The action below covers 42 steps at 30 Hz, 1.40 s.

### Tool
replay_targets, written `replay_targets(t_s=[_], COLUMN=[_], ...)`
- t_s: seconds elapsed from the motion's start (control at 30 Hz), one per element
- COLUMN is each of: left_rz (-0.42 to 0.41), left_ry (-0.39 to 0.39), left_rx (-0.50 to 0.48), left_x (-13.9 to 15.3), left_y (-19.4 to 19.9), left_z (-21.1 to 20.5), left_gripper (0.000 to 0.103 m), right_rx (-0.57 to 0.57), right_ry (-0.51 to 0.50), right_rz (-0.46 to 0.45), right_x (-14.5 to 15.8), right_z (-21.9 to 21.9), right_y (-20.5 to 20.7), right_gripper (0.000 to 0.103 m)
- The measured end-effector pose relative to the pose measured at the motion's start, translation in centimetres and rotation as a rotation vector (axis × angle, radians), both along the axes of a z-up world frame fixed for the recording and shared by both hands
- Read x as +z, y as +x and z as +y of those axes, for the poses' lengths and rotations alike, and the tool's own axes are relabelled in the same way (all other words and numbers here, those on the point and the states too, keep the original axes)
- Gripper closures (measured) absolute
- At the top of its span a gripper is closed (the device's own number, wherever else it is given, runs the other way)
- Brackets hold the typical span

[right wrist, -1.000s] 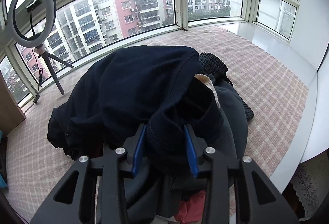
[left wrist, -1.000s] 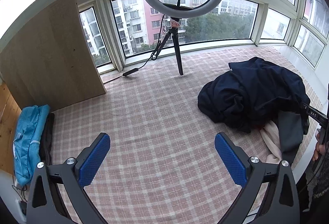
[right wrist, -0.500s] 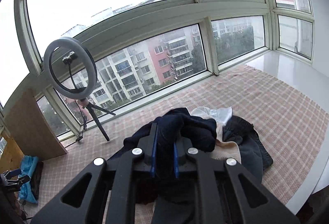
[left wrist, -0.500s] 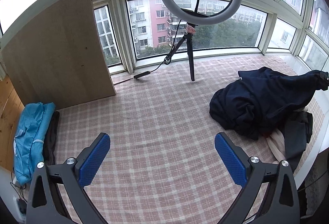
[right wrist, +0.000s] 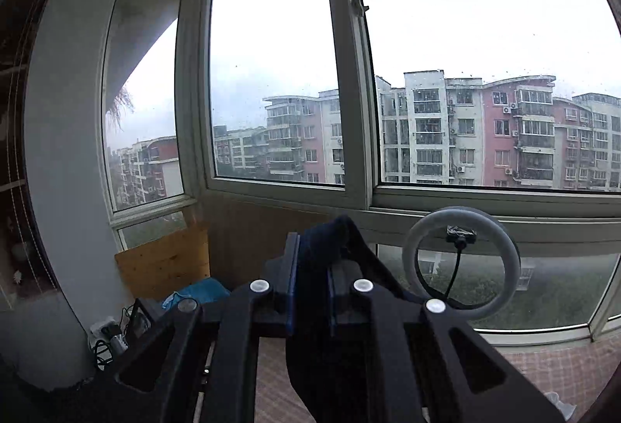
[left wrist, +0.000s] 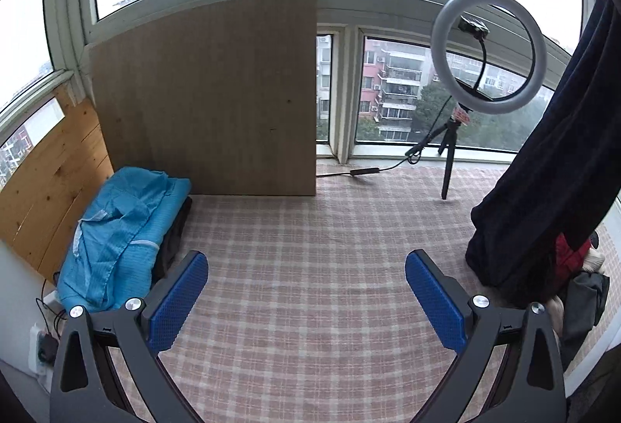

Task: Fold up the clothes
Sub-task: 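Grasp the navy garment from the pile with the right gripper, then pull the navy garment out of the pile with the right gripper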

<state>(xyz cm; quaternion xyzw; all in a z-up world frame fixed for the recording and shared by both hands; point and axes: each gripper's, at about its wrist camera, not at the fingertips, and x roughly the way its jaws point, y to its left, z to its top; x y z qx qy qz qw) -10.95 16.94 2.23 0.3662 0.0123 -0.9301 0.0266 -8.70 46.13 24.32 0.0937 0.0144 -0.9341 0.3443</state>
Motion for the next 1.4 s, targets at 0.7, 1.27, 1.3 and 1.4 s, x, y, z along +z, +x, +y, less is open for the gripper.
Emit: replay_targets(t_s=[0.7, 1.27, 1.3, 1.4], left_rz=[-0.339, -0.436, -0.400, -0.281], left_ry=[-0.206, -0.067, -0.044, 0.003], left_rx=[-0.590, -0.774, -0.749, -0.650], left_x=[-13.4, -14.6, -12.9, -7.1], left_y=[-11.0, -12.0, -11.4, -9.0], left_z=[16.2, 19.7, 18.2, 13.2], left_gripper=[0.001, 0.092, 0.092, 0.092], right_rx=[-0.497, -0.473, -0.456, -0.395], right_ry=[0.088, 0.048, 0.033, 0.013], right_rz=[-1.027, -0.972, -0.937, -0.805], right_x=[-41.8, -42.7, -41.3, -35.9], right_z=[15.5, 12.9, 12.6, 10.7], right_y=[-4.5, -8.5, -8.7, -8.9], right_gripper=[0.045, 0.092, 0.093, 0.099])
